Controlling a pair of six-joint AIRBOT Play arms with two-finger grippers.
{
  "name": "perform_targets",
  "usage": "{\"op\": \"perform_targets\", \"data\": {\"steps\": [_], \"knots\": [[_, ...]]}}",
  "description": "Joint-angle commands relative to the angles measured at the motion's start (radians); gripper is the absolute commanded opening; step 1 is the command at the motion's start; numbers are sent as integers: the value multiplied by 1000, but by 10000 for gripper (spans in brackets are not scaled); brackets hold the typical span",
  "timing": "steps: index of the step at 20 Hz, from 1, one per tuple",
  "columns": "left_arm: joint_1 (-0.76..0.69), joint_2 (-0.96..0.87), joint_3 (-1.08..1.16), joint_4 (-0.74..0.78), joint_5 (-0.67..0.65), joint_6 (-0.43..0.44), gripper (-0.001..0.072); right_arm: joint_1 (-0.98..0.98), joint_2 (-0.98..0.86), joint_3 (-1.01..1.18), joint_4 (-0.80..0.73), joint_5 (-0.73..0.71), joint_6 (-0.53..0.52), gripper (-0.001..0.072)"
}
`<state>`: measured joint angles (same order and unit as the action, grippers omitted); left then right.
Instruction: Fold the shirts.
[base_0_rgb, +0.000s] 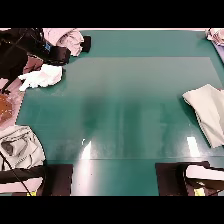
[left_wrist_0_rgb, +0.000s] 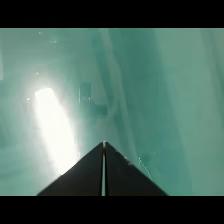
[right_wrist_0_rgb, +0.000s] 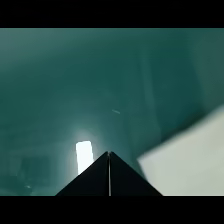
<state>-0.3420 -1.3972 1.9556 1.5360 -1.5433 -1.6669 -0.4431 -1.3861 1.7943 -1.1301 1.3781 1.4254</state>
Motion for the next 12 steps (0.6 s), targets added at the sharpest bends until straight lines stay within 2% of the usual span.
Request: {"op": "perform_targets", "data": {"steps": [1,4,7,9,12], "knots": [[0,37,-6,39,28,-5,24,198,34,10,67,-77,-137,18],[0,158,-101,109,68,-9,24,246,106,-127,149,-112,-222,18],[0,298,-305,126,126,-14,24,238,214,-363,212,-198,-267,18],[0,404,-469,125,237,-61,24,216,293,-520,365,-253,-391,18],[0,495,-621,126,294,-66,24,205,389,-678,403,-376,-409,18]]}}
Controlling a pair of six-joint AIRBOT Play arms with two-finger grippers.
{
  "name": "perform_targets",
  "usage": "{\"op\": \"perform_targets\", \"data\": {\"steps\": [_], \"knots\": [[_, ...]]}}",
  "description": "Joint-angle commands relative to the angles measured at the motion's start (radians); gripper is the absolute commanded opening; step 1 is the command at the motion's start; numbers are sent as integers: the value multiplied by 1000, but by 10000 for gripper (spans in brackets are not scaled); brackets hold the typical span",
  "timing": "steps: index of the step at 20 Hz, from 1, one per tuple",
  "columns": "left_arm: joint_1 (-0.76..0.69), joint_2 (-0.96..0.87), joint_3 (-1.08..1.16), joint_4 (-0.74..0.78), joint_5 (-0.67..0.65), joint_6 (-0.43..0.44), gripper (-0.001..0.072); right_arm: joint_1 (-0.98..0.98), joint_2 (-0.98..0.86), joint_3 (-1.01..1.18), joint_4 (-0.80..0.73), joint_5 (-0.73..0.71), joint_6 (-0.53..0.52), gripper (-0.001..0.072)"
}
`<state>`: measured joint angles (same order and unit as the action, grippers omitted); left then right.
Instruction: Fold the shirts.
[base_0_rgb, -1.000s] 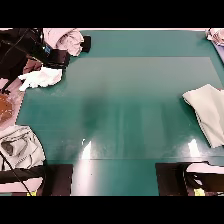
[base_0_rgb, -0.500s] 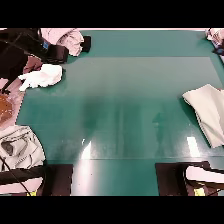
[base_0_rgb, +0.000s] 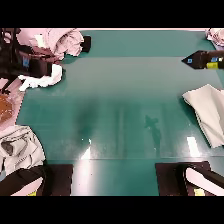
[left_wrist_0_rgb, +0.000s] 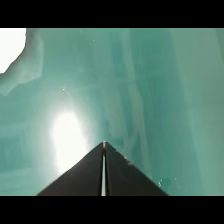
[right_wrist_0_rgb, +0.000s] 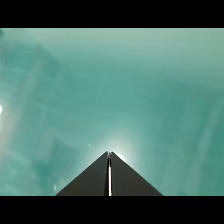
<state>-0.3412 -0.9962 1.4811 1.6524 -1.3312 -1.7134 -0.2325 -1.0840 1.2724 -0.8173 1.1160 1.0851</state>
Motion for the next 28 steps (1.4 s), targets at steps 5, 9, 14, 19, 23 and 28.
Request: {"op": "perform_targets", "data": {"steps": [5,9,14,19,23,28], "knots": [[-1,100,-172,9,64,-18,24,-6,186,-282,90,-151,-68,19],[-1,100,-172,8,50,-14,24,-6,243,-310,90,-156,-68,19],[-1,100,-172,5,41,-14,24,-6,311,-310,90,-156,-68,19],[-1,100,-172,5,41,-14,24,-6,390,-310,90,-156,-68,19],[-1,100,-172,5,41,-14,24,-6,470,-310,90,-156,-68,19],[-1,100,-172,5,39,-14,24,-6,596,-310,90,-156,-68,19]]}}
